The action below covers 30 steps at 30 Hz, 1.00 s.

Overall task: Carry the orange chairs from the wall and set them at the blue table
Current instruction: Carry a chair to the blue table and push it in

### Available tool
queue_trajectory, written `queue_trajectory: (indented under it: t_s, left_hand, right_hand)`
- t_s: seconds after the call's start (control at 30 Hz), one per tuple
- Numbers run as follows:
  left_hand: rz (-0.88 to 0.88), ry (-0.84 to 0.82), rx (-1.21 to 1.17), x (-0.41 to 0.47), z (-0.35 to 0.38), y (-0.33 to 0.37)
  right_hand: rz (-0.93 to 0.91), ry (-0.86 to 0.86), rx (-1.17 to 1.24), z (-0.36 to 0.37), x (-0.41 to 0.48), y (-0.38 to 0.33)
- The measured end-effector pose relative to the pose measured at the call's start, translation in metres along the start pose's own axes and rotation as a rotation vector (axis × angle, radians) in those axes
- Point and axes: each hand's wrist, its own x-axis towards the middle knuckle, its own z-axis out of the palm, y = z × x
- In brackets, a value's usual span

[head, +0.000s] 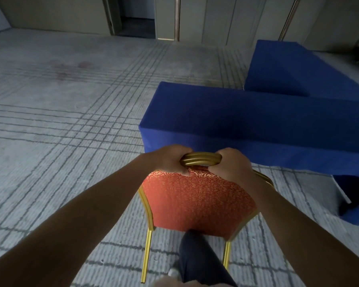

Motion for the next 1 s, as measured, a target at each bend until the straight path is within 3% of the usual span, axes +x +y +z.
queue_trajectory:
  t_s: [0.63, 1.0]
  left_hand:
    - [0.105, 0.094, 0.010, 0.048, -0.023, -0.039]
    - [0.075, 0.099, 0.051, 0.144, -0.021, -0.084]
  right_hand:
    - [-0.079, 0.061, -0.045, -0.008, 0.059, -0.012]
    - [-0.173, 0.024, -0.111, 0.012, 0.170, 0.024]
